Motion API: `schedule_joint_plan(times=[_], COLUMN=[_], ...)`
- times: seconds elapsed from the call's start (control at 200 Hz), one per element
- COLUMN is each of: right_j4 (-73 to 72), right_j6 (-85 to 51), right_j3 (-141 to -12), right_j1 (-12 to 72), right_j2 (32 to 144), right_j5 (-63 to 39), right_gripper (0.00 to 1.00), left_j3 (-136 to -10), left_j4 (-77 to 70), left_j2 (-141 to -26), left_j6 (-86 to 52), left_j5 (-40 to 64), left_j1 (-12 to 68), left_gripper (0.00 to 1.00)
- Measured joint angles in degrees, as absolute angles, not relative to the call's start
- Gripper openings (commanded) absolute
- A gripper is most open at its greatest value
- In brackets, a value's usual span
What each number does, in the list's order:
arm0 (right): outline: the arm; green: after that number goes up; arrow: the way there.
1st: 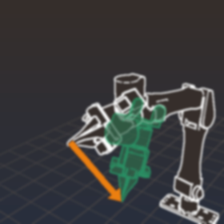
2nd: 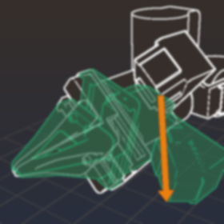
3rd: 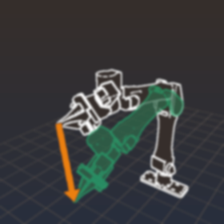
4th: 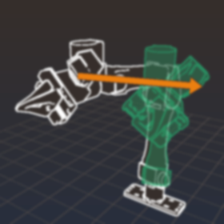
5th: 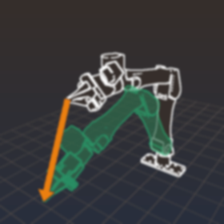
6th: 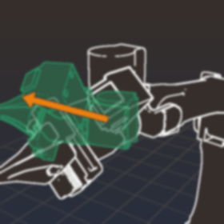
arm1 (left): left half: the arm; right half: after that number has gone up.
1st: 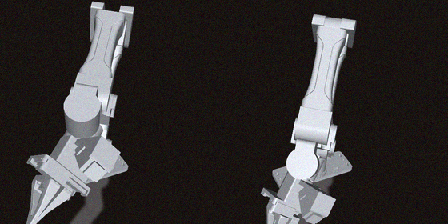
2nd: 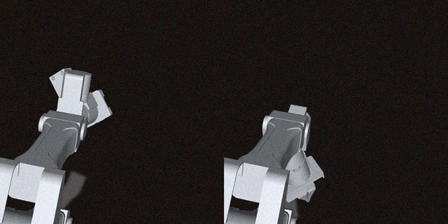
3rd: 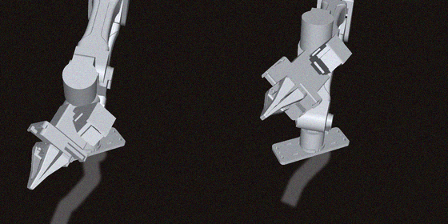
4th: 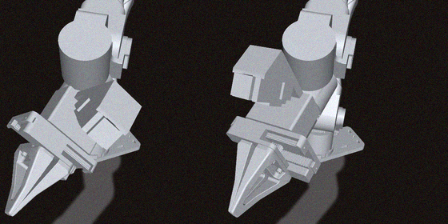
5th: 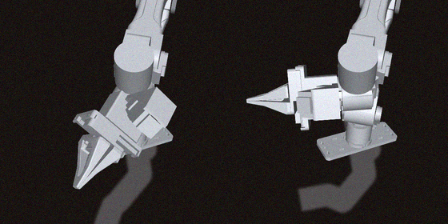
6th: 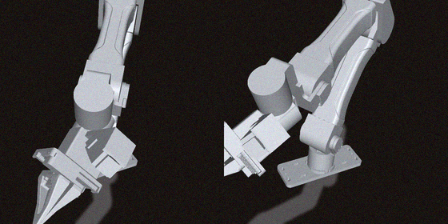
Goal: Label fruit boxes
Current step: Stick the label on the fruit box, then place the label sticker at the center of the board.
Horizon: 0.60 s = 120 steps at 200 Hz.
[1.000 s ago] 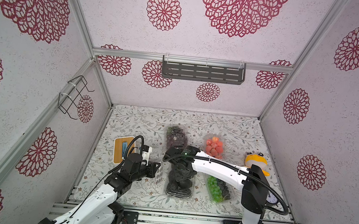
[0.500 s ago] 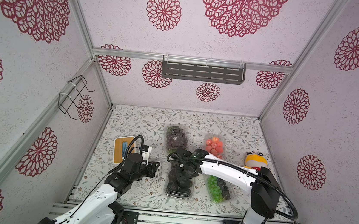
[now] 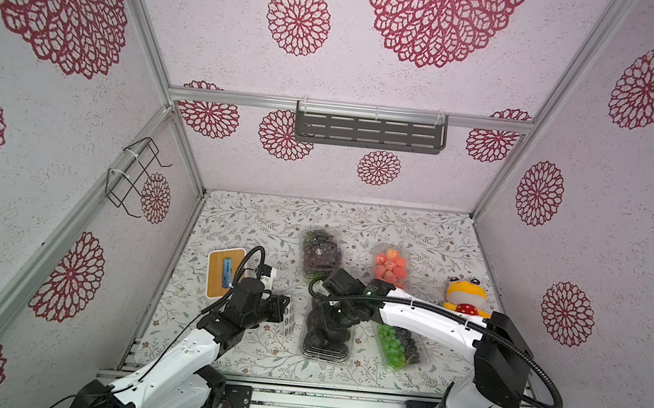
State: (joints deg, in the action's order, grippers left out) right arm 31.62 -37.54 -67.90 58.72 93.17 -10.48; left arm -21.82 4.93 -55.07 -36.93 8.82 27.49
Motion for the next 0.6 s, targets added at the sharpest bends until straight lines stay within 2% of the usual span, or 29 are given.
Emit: schedule_joint_plan(times=[0.145, 0.295, 0.42, 0.6], right_j4=[27.51, 22.55, 16.73, 12.27], right_j6=[-37.43, -36.07, -34.22, -31.22], right_j3=[-66.13, -65.12, -66.61, -68.55], right_j1=[58.39, 55.64, 50.13, 45.5], right_j2=[91.55, 84.88, 80.51, 81.45], right_j5=[-12.86, -12.84, -12.91, -16.45], right_gripper=[0.29, 0.3, 0.3, 0.3], left_j3=[-22.65, -25.3, -28.27, -31.68], left_j4=[5.5, 7.38, 10.07, 13.91], left_j2=[-59.88, -65.45, -69.52, -71.83], left_j6=[-36.8, -36.71, -36.88, -38.2], left_j5=[6.39, 3.4, 1.63, -1.83], left_j1=[26.68, 23.16, 22.26, 22.24], left_gripper=[0.0, 0.0, 0.18, 0.48])
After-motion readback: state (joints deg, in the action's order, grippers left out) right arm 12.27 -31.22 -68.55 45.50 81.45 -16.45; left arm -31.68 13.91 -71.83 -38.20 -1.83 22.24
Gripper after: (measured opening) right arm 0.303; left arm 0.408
